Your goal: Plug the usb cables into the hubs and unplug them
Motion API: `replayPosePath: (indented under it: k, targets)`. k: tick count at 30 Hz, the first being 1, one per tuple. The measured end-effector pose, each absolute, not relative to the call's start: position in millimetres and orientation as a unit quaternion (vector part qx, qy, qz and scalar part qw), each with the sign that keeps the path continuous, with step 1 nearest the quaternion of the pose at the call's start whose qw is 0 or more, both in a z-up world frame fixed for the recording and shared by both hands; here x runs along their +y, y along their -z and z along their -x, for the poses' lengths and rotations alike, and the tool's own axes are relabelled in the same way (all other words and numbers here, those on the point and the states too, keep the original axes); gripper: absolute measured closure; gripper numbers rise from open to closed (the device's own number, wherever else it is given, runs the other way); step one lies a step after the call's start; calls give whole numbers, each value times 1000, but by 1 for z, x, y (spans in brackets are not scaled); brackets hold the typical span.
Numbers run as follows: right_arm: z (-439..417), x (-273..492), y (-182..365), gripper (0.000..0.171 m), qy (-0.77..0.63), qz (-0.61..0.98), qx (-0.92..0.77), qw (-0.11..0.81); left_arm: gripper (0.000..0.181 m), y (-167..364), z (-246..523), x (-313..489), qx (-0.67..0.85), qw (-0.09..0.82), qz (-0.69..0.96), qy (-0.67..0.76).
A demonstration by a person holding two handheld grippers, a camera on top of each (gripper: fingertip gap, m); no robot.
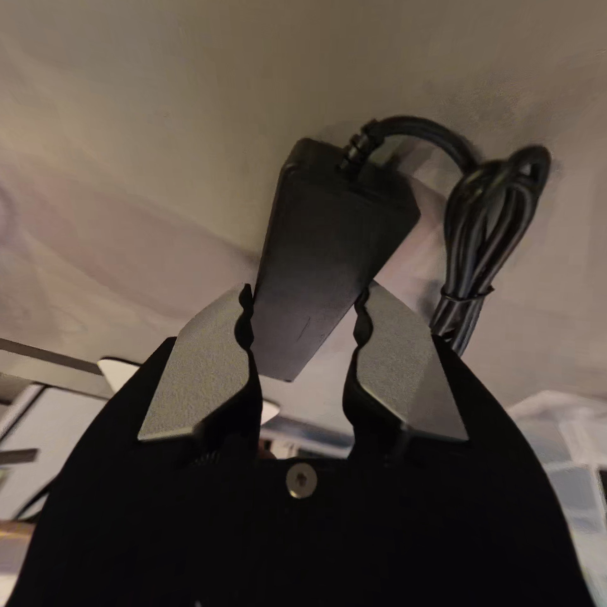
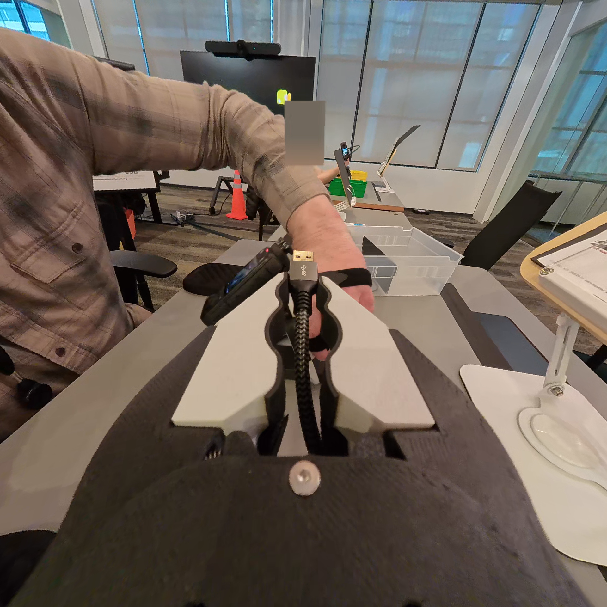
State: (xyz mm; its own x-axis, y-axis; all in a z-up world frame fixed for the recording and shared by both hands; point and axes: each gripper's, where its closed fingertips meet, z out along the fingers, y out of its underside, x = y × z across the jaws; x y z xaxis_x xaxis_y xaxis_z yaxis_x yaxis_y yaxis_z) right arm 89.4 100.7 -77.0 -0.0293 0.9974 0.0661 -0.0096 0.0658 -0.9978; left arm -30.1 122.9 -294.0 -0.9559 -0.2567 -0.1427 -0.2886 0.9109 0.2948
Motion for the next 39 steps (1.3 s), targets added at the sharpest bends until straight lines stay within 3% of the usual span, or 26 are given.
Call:
replayPosePath:
  k: [9,20,26,39]
  targets:
    - [-97,101,68,158,-495,466,-513,524,123,260,0,106,884,243,396,60]
    - [-91,98,71,158,-500,466,-516,516,123,152,-15,99,560,491,505,437]
    - [-87,99,75,158,-501,470,-518,509,124,188,-1,112,479,484,557,475]
    - [-84,105,86,158,-493,489,-517,499,125,190,18,134,421,484,588,492]
